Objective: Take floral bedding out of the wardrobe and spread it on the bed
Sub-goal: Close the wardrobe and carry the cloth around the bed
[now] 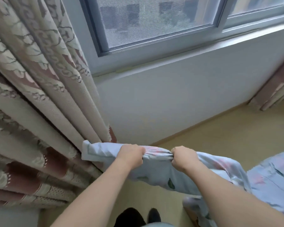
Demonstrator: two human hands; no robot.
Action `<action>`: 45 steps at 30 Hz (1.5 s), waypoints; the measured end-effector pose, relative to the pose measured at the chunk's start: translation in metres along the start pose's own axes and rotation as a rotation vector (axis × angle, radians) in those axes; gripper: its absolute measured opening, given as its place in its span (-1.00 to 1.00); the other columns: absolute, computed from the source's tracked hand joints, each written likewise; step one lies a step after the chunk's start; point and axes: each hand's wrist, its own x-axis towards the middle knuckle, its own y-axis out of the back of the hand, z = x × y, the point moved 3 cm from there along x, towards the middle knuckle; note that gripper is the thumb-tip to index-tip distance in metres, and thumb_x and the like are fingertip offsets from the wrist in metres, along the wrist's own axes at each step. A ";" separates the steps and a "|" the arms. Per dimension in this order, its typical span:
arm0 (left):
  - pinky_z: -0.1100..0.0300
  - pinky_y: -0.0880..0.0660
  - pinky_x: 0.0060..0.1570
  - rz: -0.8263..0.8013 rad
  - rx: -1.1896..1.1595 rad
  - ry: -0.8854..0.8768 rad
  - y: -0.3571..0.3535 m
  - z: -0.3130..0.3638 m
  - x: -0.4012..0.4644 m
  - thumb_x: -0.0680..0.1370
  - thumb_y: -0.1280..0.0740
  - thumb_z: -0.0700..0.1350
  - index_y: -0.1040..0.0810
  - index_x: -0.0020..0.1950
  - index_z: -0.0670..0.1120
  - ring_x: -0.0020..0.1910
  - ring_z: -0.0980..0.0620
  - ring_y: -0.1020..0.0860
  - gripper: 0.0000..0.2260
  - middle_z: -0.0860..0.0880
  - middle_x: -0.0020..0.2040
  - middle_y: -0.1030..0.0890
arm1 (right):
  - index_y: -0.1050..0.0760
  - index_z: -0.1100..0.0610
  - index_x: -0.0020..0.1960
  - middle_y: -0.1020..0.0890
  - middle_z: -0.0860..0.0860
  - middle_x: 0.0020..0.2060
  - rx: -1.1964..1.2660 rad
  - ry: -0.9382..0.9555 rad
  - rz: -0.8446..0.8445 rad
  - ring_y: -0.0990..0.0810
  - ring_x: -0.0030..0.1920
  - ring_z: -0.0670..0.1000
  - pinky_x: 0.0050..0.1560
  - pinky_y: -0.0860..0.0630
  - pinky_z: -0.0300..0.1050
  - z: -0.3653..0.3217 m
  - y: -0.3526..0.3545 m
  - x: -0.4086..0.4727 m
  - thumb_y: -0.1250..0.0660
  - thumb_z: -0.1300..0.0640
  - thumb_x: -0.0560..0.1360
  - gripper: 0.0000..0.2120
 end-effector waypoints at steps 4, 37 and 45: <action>0.13 -0.31 -0.21 -0.035 0.052 -0.117 0.028 0.013 0.071 0.52 -0.19 -0.15 -0.51 -0.03 -0.03 0.00 -0.15 -0.58 -0.87 -0.09 -0.01 -0.62 | -0.41 0.00 -0.14 -0.64 0.03 0.01 0.048 -0.117 0.004 -0.61 0.04 0.13 -0.12 -0.38 -0.15 0.041 0.014 0.034 -0.18 0.21 0.43 -0.88; 0.15 -0.36 -0.20 -0.015 0.417 -1.058 0.208 0.445 0.543 0.47 -0.19 -0.16 -0.56 0.00 -0.02 -0.02 -0.17 -0.60 -0.80 -0.06 -0.01 -0.64 | -0.52 0.03 0.00 -0.63 0.03 0.04 0.479 -1.066 0.017 -0.61 0.11 0.13 0.04 -0.46 -0.11 0.537 0.083 0.141 -0.19 0.24 0.45 -0.78; 0.16 -0.35 -0.25 0.058 0.495 -1.157 0.255 0.571 0.600 0.49 -0.20 -0.14 -0.57 0.00 -0.02 -0.06 -0.15 -0.60 -0.81 -0.05 -0.05 -0.65 | -0.44 0.01 -0.13 -0.63 0.03 -0.01 0.564 -1.160 0.088 -0.60 0.06 0.13 0.00 -0.44 -0.11 0.657 0.105 0.128 -0.18 0.27 0.41 -0.82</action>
